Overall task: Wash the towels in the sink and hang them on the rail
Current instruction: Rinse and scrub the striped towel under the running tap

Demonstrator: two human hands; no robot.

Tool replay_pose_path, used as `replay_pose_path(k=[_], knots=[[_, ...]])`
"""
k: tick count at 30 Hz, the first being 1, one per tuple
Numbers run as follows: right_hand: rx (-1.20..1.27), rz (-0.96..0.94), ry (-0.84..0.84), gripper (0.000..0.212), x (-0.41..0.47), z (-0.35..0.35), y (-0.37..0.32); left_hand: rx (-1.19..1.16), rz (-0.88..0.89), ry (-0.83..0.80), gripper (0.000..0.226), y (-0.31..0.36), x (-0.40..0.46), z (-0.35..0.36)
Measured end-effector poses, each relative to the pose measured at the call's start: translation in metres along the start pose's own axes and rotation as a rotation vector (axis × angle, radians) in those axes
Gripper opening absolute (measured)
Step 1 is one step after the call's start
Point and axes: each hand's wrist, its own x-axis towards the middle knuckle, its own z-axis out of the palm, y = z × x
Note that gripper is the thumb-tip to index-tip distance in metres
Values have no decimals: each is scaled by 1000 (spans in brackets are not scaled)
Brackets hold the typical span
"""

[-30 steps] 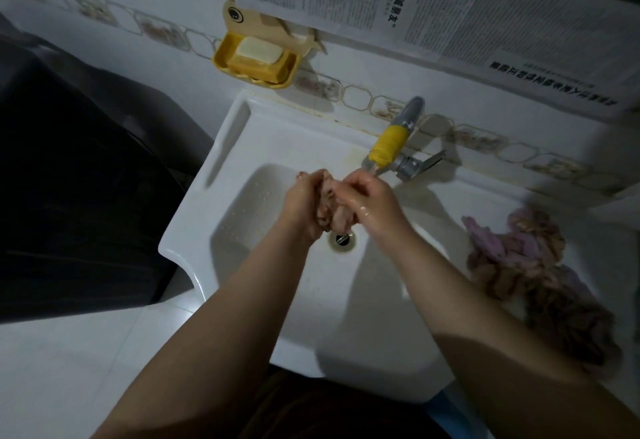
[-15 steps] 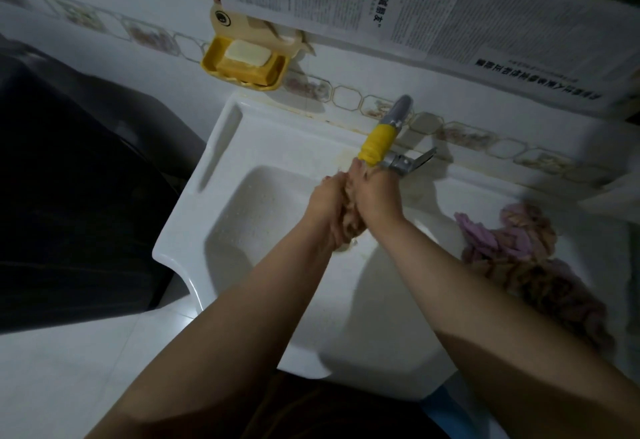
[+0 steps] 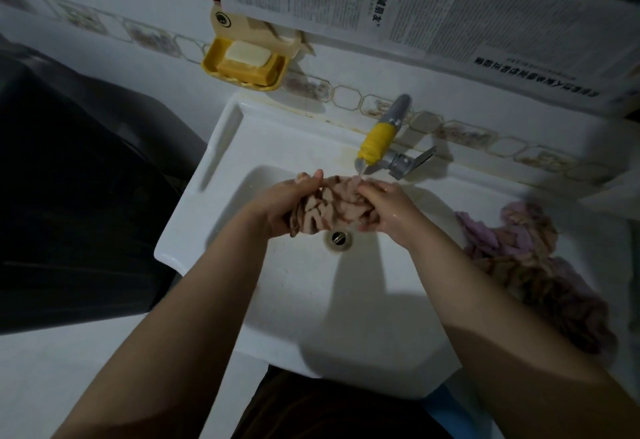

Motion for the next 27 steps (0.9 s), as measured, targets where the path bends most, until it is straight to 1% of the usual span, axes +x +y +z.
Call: replay_pose_path(k=[1, 2, 3, 4, 5, 7, 8, 9, 10, 11, 12, 13, 14, 15, 16, 17, 18, 19, 20, 21, 22, 24, 25, 26, 27], knots=[[-25, -48, 59, 15, 1, -1, -4, 57, 14, 94, 53, -3, 2, -6], [-35, -115, 122, 14, 2, -3, -9, 94, 21, 217, 48, -9, 7, -16], [-35, -169, 172, 19, 3, -5, -14, 89, 15, 342, 47, -17, 11, -26], [-21, -195, 199, 22, 5, -6, -18, 31, -17, 432, 47, -24, 13, -33], [-29, -211, 209, 24, 5, -6, -23, -42, -59, 492, 48, -30, 12, -36], [-118, -259, 183, 23, 3, -4, -27, -192, -156, 536, 53, -44, 9, -35], [-192, -293, 149, 19, -1, 0, -29, -257, -215, 532, 59, -51, 7, -30], [-276, -329, 99, 14, -5, 5, -30, -322, -287, 496, 74, -56, 5, -21], [-356, -341, 28, 11, -12, 11, -30, -399, -338, 402, 85, -60, 3, -10], [-421, -328, -53, 10, -18, 17, -27, -468, -348, 276, 92, -58, 0, 3], [-466, -309, -138, 9, -24, 22, -22, -510, -317, 160, 96, -53, 0, 13], [-524, -303, -210, 8, -28, 25, -15, -529, -262, 90, 97, -46, 2, 20], [-603, -305, -251, 7, -32, 27, -6, -537, -209, 53, 94, -36, 3, 25], [-662, -301, -276, 10, -34, 26, 3, -521, -183, 48, 86, -25, 3, 30], [-662, -274, -303, 17, -36, 23, 11, -484, -165, 53, 72, -15, 3, 33], [-595, -210, -322, 27, -37, 18, 19, -409, -138, 81, 54, -6, 4, 35], [-482, -138, -317, 36, -39, 13, 23, -306, -116, 119, 38, 0, 5, 34], [-418, -86, -273, 42, -38, 7, 28, -197, -101, 161, 28, 4, 5, 34], [-415, -62, -189, 47, -35, 2, 30, -110, -95, 168, 24, 8, 5, 34], [-479, -82, -80, 54, -29, -4, 33, -32, -91, 145, 23, 12, 2, 36], [-545, -123, -2, 68, -22, -8, 32, 32, -87, 107, 22, 16, -2, 39], [-579, -249, 50, 100, -11, -6, 30, 112, -70, 56, 21, 24, -8, 46], [-540, -294, 64, 108, -3, -3, 31, 122, -60, 38, 21, 28, -11, 50], [-477, -302, 86, 106, 2, 0, 30, 126, -49, 18, 21, 32, -13, 51], [-406, -285, 110, 95, 6, 2, 30, 134, -41, -6, 20, 34, -15, 50]])
